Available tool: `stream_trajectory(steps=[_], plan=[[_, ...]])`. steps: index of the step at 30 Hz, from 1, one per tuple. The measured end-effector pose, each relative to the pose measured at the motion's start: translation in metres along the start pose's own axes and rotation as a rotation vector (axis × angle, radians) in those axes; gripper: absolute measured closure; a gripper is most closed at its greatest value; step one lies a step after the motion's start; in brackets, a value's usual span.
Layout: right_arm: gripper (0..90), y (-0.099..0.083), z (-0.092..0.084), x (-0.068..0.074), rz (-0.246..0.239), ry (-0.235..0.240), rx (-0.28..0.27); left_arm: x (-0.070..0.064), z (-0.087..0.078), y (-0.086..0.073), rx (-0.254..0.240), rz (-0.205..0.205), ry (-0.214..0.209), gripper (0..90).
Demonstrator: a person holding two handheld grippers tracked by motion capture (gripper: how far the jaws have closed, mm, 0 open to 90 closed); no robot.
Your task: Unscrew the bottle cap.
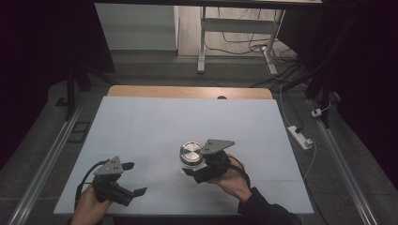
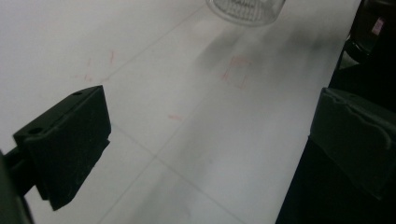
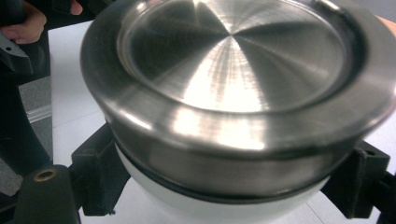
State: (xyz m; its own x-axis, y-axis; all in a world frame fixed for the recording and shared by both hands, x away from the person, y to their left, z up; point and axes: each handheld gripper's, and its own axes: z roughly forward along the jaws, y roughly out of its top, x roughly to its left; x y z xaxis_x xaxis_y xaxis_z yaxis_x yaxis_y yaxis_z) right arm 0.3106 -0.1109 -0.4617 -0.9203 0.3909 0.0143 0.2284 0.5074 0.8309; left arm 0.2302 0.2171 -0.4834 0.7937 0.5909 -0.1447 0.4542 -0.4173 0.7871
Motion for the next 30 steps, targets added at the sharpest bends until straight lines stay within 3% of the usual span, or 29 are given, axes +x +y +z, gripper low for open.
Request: stream_trajectory(steps=[6,15,20,30], plan=[[14.8,0.001,-0.001,0.000,-0.001,0.003,-0.004,0.001,0.005,0.019,0.016,0.019,-0.031,0.0],[14.8,0.000,0.001,0.001,-0.002,0.010,0.001,0.001,0.019,0.052,0.019,0.115,-0.040,0.0],[14.8,0.000,0.001,0.001,-0.006,0.013,0.002,0.002,0.026,0.065,0.019,0.133,-0.053,0.0],[14.8,-0.001,0.002,0.002,-0.007,0.018,0.007,0.000,0.035,0.090,0.012,0.212,-0.119,0.0]])
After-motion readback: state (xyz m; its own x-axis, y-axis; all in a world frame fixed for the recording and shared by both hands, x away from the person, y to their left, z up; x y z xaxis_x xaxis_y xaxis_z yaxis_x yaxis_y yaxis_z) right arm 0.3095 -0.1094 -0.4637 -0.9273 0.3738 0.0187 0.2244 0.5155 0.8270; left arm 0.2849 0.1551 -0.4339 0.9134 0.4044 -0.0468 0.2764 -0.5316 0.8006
